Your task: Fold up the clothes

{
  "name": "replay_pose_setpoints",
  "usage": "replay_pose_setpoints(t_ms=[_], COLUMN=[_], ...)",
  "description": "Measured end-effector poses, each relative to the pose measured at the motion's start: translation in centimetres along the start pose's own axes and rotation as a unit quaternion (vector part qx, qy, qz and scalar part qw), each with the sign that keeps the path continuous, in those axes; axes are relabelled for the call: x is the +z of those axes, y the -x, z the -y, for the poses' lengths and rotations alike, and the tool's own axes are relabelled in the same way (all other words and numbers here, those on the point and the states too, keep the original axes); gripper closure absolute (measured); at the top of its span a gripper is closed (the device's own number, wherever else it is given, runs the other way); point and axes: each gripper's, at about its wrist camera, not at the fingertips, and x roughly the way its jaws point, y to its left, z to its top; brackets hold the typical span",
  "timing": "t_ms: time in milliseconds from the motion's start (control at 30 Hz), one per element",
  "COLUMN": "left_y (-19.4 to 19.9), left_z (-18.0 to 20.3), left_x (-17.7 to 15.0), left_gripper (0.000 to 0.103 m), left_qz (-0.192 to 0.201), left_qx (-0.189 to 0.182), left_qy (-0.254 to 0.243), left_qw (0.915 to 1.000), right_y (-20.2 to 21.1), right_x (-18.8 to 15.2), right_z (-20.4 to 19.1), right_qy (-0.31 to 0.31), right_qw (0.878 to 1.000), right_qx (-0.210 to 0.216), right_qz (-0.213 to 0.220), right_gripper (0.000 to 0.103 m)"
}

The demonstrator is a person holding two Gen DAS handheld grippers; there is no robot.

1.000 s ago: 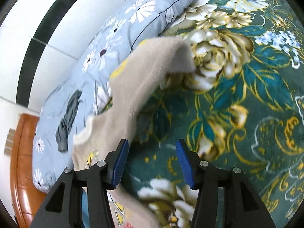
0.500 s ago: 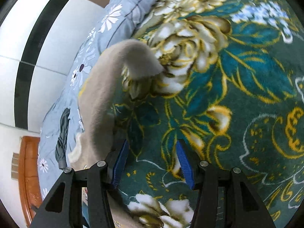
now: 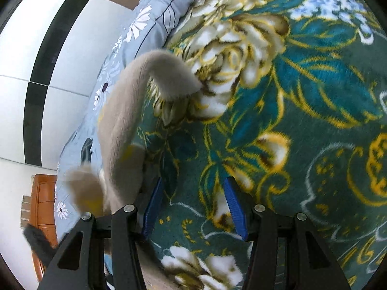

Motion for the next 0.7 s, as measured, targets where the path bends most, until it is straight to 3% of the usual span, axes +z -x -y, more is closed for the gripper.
replay_pose_setpoints(t_ms=[167, 267, 400, 467, 533, 633, 667, 700], left_y=[-3.9, -4.1, -0.8, 0.6, 1.4, 1.3, 1.0, 0.6], left_z=[3.1, 3.4, 1.9, -0.1, -2.9, -7.3, -8.9, -10.0], left_x=[-1.6, -2.1, -2.5, -2.8, -3.1, -3.9, -4.2, -4.6], left_gripper=[0.095, 0.094, 0.093, 0.089, 0.085, 0.080, 0.079, 0.079], left_qz=[-0.036, -0.048, -0.003, 0.025, 0.044, 0.043, 0.034, 0.024], left_qx=[-0.011, -0.036, -0.061, -0.041, -0.001, 0.022, 0.025, 0.028], left_qy=[-0.008, 0.009, 0.073, 0.117, 0.165, 0.240, 0.266, 0.286], left_qw=[0.9992, 0.9982, 0.9954, 0.9919, 0.9854, 0.9695, 0.9629, 0.9576], right_y=[0.8, 0.9, 0.2, -0.7, -1.5, -2.4, -2.4, -2.2], right_x=[1.7, 3.1, 5.4, 6.7, 7.8, 9.0, 9.3, 9.6], right_z=[0.3, -0.2, -1.4, -1.9, -2.3, -2.7, -2.8, -3.1], right_qy=[-0.002, -0.010, -0.022, -0.034, -0.045, -0.069, -0.078, -0.085], right_qw=[1.000, 0.999, 0.996, 0.995, 0.996, 0.995, 0.994, 0.993], right_qx=[0.014, 0.043, 0.085, 0.084, 0.078, 0.069, 0.070, 0.070], right_qz=[0.011, 0.019, 0.025, 0.028, 0.028, 0.024, 0.027, 0.034], right_gripper=[0.049, 0.049, 0.049, 0.049, 0.049, 0.049, 0.052, 0.066])
